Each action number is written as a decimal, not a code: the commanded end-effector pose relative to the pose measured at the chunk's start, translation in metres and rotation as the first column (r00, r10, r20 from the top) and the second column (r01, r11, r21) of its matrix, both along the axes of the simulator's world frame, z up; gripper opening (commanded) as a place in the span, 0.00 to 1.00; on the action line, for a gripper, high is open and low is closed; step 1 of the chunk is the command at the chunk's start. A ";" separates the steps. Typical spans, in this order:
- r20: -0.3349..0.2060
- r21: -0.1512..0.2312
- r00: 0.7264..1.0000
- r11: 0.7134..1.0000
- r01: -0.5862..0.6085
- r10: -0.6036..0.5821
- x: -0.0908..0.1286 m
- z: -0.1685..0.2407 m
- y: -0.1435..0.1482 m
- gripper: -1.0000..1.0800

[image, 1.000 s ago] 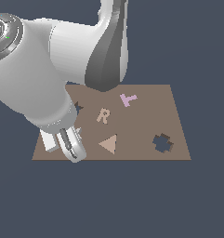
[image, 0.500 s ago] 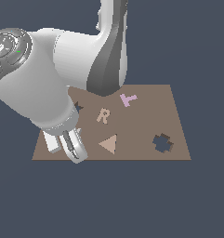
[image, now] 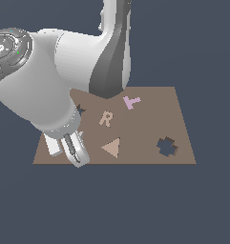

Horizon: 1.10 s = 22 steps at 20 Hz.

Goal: Insert a designated object into the corresponding slot on a board.

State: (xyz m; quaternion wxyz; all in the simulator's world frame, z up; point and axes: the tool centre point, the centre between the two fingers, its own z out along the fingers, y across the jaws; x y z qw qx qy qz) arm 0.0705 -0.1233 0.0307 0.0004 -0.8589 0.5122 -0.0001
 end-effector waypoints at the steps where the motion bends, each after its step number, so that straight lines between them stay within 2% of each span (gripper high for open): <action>1: 0.000 0.000 1.000 1.000 0.011 -0.011 -0.002 0.000 -0.001 0.00; 7: 0.000 0.001 0.996 0.996 0.087 -0.087 -0.014 0.001 -0.006 0.00; 12: -0.001 0.002 0.980 0.980 0.201 -0.201 -0.033 0.003 -0.012 0.00; 15: -0.001 0.002 0.957 0.957 0.289 -0.289 -0.049 0.004 -0.016 0.00; 22: -0.003 0.004 0.880 0.880 0.475 -0.475 -0.084 0.007 -0.017 0.00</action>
